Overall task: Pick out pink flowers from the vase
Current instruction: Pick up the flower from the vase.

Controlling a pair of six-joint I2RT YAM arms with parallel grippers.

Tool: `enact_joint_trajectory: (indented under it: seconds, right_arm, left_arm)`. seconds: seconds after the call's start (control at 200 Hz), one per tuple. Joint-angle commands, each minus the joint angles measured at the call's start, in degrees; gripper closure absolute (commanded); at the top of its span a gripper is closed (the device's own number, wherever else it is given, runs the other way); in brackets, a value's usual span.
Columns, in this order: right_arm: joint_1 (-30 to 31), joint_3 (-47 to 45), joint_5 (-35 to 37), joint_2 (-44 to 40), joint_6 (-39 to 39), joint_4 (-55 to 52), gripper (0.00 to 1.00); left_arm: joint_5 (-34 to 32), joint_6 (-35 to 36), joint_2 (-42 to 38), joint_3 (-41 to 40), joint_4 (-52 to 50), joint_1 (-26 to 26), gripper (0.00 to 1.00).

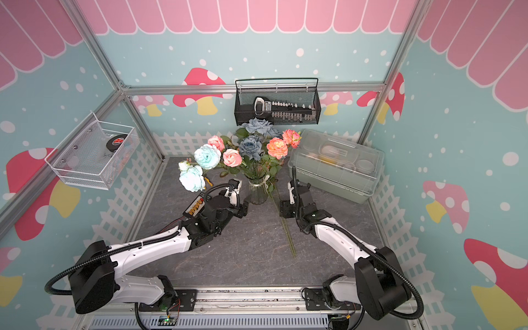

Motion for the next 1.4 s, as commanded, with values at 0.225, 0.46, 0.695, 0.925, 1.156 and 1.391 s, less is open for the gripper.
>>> enact_joint_trajectory:
  seconds: [0.225, 0.46, 0.695, 0.925, 1.156, 1.391]
  right_arm:
    - [0.4, -0.4, -0.7, 1.0, -0.1, 1.1, 0.26]
    - [0.4, -0.2, -1.0, 1.5, -0.2, 1.2, 0.26]
    - [0.4, -0.3, -1.0, 1.6, -0.4, 1.2, 0.26]
    - [0.4, -0.3, -0.9, 1.5, -0.6, 1.2, 0.26]
    - [0.4, -0.5, -0.5, 1.0, -0.7, 1.0, 0.26]
    - [0.3, -0.5, -0.4, -0.1, -0.7, 0.4, 0.26]
  left_arm:
    - [1.2, 4.6, -2.9, -7.2, 18.0, -0.6, 0.18]
    - [2.2, 11.0, -0.7, -9.9, 31.7, -0.6, 0.31]
    - [6.1, 13.6, 2.2, -5.7, 31.4, -0.4, 0.45]
    - [5.4, 16.7, 6.2, -2.7, 34.7, 0.0, 0.34]
    - [6.0, 16.7, 10.2, 1.9, 35.4, 1.8, 0.34]
    - [5.7, 13.0, 13.6, 5.5, 35.0, 4.6, 0.35]
